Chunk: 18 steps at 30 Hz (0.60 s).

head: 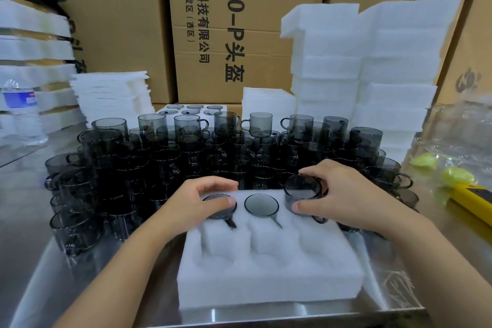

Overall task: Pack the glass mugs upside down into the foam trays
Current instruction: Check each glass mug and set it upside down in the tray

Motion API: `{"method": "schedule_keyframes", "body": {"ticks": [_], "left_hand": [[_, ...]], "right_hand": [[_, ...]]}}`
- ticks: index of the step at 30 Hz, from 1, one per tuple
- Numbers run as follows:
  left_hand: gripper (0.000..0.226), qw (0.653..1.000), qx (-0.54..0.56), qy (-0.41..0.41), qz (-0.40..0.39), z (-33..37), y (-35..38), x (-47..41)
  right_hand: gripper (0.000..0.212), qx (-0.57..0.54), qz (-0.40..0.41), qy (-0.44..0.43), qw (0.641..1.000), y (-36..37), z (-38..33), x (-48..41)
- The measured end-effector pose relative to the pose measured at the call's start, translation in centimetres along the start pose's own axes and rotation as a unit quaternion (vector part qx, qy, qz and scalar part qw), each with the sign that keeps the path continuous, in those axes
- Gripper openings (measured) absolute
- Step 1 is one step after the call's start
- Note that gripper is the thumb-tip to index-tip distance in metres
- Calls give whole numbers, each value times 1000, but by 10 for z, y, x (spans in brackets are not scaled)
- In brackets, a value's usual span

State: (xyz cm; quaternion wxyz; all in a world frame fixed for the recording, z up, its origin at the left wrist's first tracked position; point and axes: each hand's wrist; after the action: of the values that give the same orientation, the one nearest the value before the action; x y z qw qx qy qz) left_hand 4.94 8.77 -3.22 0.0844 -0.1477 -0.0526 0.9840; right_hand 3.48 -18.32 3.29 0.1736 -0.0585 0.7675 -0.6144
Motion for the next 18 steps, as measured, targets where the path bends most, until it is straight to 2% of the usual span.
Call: {"method": "schedule_keyframes", "body": {"ticks": [6,18], "left_hand": [[25,1000,6,7,7,1,2,0],[26,1000,-1,9,14,0,2,-1]], "right_hand": [[78,35,-74,-8,997,-5,4,-4],[73,100,-147,-4,984,-18,3,-12]]}}
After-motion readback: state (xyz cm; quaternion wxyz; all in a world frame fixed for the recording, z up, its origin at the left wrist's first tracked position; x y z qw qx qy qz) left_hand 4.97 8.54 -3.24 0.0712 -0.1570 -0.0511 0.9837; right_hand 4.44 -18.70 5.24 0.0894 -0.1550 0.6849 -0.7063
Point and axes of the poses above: each hand's wrist, its own x-axis away from the middle knuckle, its own y-axis out of the palm, z = x × y, and after that the axes turned 13 degrees about x, right-handed
